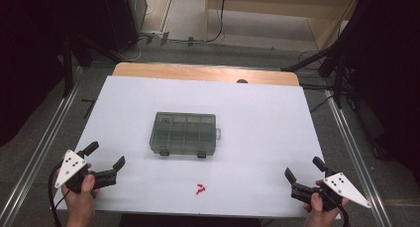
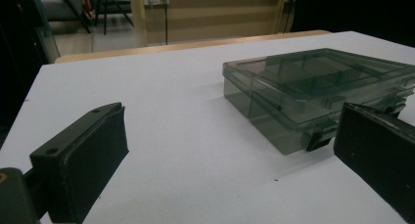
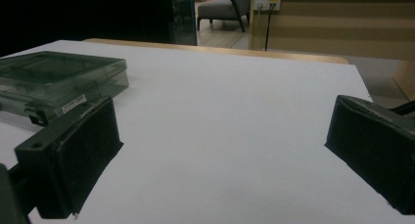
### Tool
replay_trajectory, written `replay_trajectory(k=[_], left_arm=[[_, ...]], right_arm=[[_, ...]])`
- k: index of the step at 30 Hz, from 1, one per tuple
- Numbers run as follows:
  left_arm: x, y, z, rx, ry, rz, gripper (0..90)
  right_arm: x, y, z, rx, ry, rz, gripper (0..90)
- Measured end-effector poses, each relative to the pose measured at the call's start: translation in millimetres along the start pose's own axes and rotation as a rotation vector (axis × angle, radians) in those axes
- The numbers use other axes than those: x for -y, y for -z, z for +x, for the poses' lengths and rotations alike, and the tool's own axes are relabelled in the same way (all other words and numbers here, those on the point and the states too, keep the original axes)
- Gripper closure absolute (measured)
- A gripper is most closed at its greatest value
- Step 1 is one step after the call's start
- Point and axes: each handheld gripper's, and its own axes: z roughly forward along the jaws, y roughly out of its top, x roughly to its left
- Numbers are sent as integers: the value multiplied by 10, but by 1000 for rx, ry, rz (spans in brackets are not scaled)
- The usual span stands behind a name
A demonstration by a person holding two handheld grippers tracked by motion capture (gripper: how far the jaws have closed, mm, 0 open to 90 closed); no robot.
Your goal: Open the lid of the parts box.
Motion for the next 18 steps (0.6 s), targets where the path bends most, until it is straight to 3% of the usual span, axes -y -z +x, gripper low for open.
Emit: replay_trajectory(k=[3,8,13,18], left_arm=[[-3,-8,-14,-6,15,-3,0],[-20,-22,-44,-7,9,-3,0],[-19,-56,-111,13,14,3,0],[-16,-97,-248,35,-11,18,0]], right_arm=[[-5,-16,20,0,-3,3,0],[-4,-58,107,3,43,20,0],[-10,-146,219,-46,28,31,0],[-16,-236,320,-71,34,37,6]])
